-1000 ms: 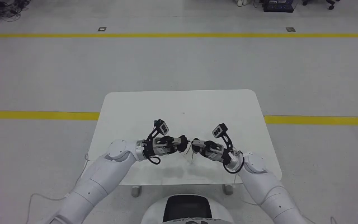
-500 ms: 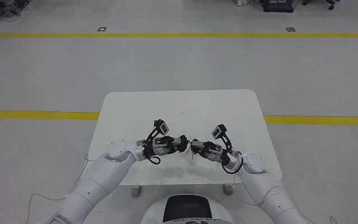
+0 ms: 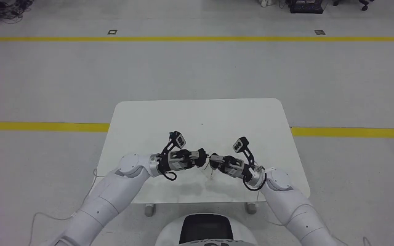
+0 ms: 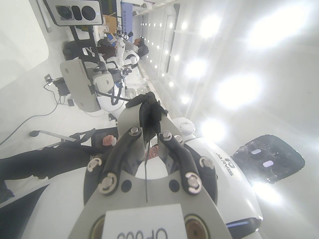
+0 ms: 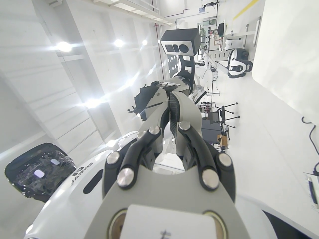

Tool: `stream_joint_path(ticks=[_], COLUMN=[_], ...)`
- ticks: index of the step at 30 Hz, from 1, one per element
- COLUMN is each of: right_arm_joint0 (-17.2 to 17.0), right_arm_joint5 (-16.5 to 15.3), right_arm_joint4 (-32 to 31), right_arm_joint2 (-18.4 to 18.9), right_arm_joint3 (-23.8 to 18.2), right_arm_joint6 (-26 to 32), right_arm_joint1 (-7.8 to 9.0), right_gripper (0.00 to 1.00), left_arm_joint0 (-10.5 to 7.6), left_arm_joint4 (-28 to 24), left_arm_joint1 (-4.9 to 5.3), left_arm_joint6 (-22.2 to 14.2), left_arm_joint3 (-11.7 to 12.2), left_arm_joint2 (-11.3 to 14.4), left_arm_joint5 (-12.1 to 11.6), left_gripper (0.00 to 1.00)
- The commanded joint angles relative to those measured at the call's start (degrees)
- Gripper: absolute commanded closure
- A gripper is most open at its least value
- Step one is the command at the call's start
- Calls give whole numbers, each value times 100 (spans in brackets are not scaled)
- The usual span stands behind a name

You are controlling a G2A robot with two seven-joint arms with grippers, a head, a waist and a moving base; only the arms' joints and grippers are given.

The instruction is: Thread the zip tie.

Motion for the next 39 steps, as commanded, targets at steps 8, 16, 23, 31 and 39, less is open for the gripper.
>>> stream_joint_path(ticks=[8,16,23,31,39], right_arm_joint0=[13,59,77,95,104], right_arm_joint5=[17,39,47,64,73], right_arm_joint4=[-55,-96,-124,-186,-239], right_arm_joint2=[-36,-87,-108,-145,-171], right_arm_joint3=[10,51,68,72,73], right_arm_joint6=[-48,-95,-117,-170,-224], right_arm_joint1=[6,3,7,10,15], right_gripper=[100,100,100,100,100], left_arm_joint0=[0,0,0,0,0], left_arm_joint4=[0,0,0,0,0], left_arm_joint1=[0,0,0,0,0], left_arm_joint6=[0,0,0,0,0], left_arm_joint3=[0,0,0,0,0], left_arm_joint2=[0,0,0,0,0], left_arm_joint5=[0,0,0,0,0], left_gripper=[100,100,100,100,100])
